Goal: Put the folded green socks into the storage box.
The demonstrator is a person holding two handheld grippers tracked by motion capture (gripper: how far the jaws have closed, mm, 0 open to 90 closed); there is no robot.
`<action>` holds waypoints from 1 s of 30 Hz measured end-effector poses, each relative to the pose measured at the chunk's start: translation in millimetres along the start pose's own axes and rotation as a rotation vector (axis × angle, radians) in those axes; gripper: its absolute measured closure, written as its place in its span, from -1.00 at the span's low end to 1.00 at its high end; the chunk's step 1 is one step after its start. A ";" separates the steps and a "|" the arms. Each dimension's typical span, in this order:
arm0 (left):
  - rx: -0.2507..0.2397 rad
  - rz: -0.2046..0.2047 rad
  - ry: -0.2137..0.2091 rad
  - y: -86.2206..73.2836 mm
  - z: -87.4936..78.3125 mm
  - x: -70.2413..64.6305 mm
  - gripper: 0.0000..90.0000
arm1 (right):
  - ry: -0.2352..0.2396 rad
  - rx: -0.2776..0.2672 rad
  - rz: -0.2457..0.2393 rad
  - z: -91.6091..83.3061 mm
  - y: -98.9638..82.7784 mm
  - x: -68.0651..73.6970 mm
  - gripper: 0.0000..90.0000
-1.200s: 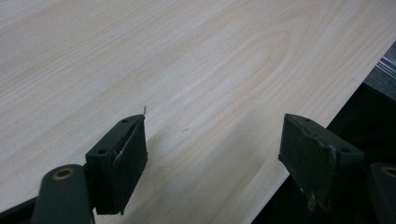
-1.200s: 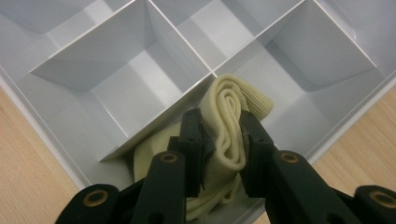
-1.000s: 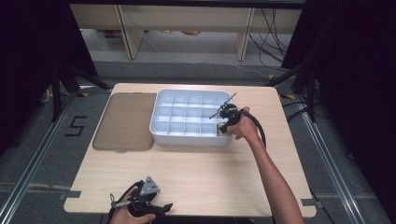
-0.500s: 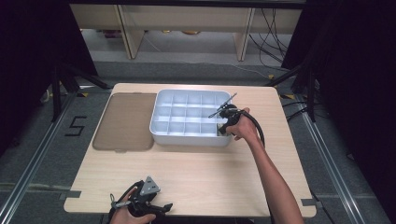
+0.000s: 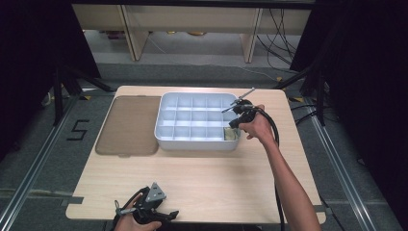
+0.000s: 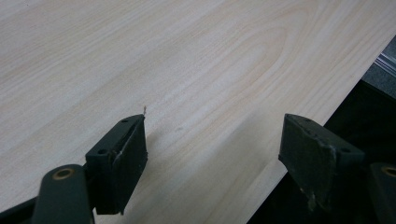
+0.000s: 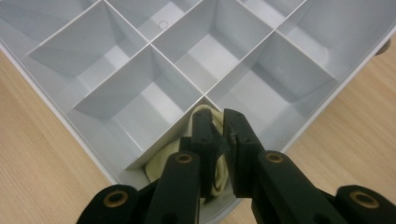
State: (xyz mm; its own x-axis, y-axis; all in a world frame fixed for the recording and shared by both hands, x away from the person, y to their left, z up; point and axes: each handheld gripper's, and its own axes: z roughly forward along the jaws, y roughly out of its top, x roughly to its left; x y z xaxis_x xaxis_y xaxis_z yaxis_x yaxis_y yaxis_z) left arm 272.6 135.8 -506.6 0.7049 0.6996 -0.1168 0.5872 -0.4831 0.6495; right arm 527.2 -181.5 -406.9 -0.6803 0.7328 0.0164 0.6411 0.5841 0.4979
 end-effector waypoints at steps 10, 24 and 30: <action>0.003 0.018 0.005 0.0 -0.9 1.2 -0.50 | -0.017 0.116 -0.011 31.6 -5.2 8.0 0.91; 0.001 0.024 0.008 0.2 -1.2 1.6 -0.50 | -0.026 0.168 -0.031 47.5 -1.0 12.9 0.90; 0.002 0.005 0.008 0.3 -1.0 2.1 -0.50 | -0.008 0.102 0.032 30.5 -0.3 10.0 0.65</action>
State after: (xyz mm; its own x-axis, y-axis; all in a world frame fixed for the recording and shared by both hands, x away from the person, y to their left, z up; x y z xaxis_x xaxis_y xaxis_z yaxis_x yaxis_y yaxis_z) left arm 273.8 137.6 -505.9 0.7051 0.7009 -0.1076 0.5842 -0.4880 0.6485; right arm 531.1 -163.6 -433.3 -0.6562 0.7542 0.0241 0.6957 0.5923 0.4064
